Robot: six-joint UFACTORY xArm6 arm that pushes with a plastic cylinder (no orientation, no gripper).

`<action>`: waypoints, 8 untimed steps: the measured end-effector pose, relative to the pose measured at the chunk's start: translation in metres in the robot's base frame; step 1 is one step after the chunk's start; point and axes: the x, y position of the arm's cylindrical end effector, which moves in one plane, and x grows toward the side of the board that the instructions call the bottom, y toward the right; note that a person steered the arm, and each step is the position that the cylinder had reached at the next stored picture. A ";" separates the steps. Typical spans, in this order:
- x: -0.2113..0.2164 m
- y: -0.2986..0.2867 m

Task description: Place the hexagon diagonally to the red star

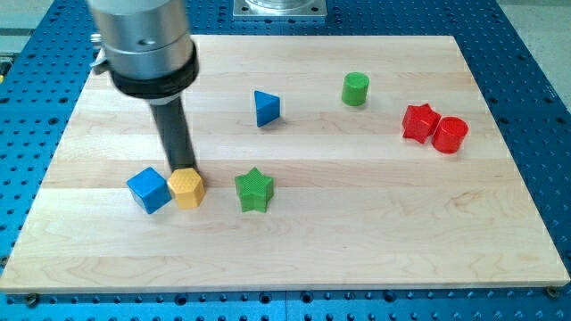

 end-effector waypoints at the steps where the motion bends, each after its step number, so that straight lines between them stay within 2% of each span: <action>1: 0.051 0.029; 2: 0.044 0.023; 3: 0.076 -0.025; 4: 0.095 0.009; 5: 0.096 0.048; 6: 0.097 0.051; 8: 0.036 0.095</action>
